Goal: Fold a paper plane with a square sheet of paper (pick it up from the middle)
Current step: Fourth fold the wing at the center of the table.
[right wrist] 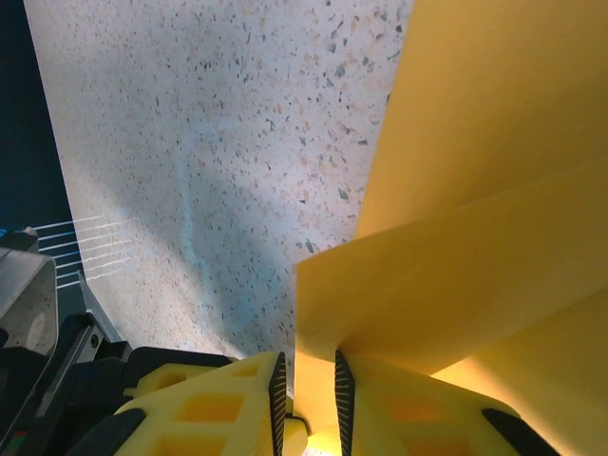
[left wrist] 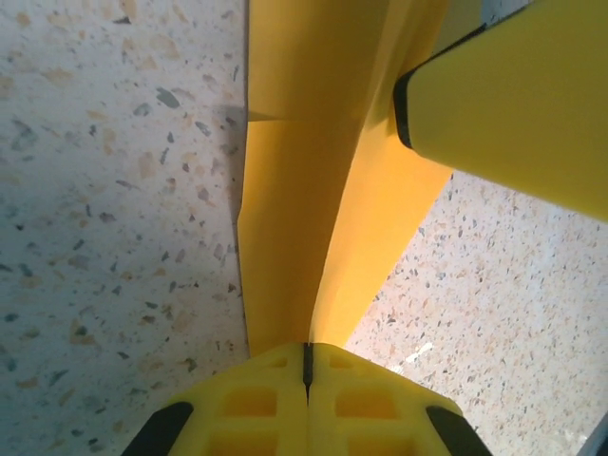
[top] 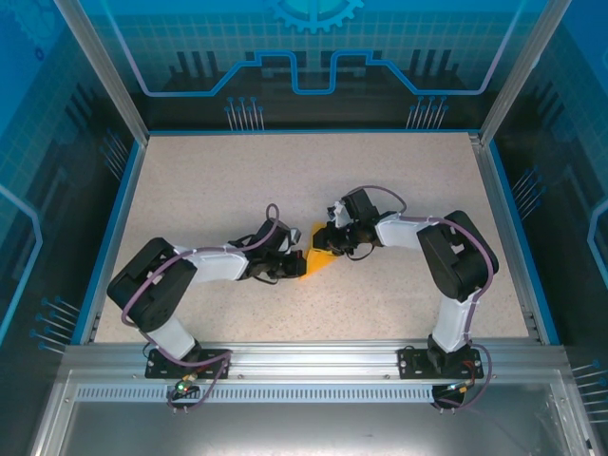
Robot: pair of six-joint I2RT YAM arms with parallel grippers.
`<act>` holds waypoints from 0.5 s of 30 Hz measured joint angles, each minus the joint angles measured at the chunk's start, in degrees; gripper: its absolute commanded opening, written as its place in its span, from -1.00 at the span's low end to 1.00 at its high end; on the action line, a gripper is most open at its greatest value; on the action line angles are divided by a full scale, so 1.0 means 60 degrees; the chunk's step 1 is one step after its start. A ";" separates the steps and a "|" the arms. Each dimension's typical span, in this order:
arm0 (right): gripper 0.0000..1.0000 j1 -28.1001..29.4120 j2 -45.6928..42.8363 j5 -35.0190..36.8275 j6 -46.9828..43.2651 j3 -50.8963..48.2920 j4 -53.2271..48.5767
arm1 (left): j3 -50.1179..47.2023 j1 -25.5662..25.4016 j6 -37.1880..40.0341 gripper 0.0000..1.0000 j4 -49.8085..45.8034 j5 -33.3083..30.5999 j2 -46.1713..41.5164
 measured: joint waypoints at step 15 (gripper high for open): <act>-0.53 0.0000 0.0339 -0.0007 -0.0022 0.0386 -0.0062 | -0.0160 0.0517 -0.0499 -0.94 0.0678 0.1009 0.0506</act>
